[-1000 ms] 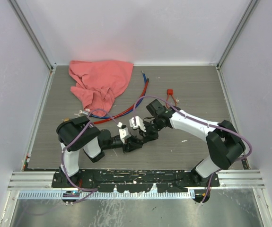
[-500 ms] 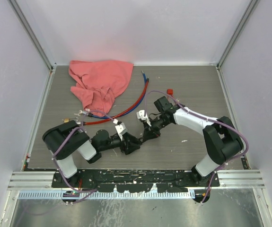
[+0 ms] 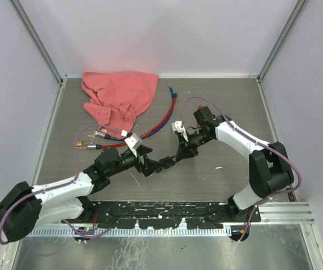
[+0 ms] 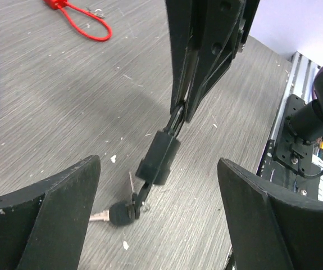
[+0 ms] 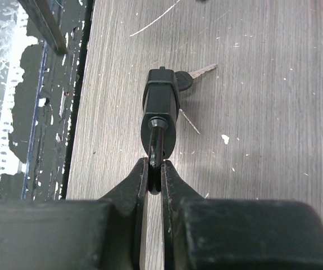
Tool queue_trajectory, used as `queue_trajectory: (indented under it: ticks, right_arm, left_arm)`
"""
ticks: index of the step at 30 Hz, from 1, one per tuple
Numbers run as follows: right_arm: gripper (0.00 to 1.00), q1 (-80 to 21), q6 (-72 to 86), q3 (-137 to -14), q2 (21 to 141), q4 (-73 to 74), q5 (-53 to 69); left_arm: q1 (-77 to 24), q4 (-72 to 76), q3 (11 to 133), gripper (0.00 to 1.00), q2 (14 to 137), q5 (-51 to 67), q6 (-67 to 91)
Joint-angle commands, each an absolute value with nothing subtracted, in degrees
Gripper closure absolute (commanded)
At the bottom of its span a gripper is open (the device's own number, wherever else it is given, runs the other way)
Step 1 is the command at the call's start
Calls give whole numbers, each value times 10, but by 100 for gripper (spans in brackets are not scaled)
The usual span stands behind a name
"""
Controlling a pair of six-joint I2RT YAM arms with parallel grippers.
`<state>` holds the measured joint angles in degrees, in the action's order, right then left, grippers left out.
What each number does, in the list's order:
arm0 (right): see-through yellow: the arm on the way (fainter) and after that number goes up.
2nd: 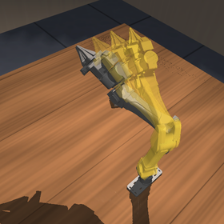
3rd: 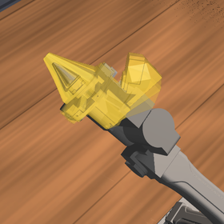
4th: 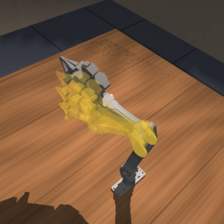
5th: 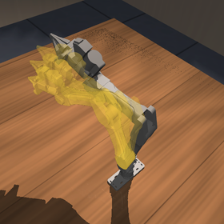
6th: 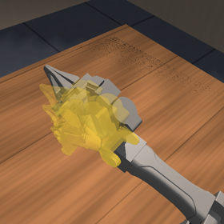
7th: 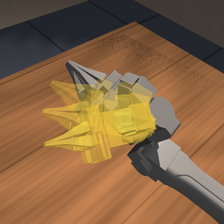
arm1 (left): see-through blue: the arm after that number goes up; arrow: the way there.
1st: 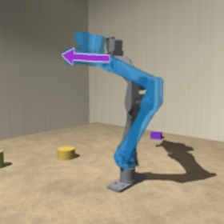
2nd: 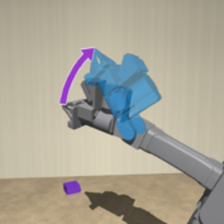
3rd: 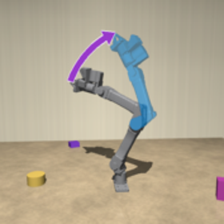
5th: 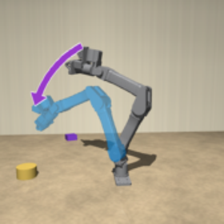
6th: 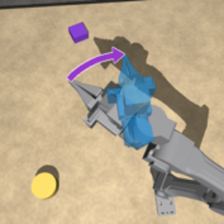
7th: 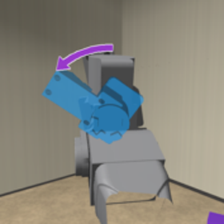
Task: Lock with the key
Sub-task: Lock the lock.
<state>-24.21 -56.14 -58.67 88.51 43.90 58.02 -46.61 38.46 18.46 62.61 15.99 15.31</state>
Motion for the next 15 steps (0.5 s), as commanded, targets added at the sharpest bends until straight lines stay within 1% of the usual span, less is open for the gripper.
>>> queue_trajectory:
  ticks: [1, 5, 9, 15]
  right_arm:
    - [99, -217, -582, -632, 855, 480, 644]
    - [99, -195, -583, -635, 848, 490, 660]
    - [99, -180, -594, -640, 844, 505, 672]
    - [99, -168, -604, -641, 840, 515, 678]
  left_arm:
    - [-464, 242, 207, 13, 559, 104, 180]
    - [-463, 202, 216, 13, 520, 92, 216]
    - [-463, 206, 210, 15, 507, 76, 270]
    - [-464, 325, 165, 21, 537, 63, 356]
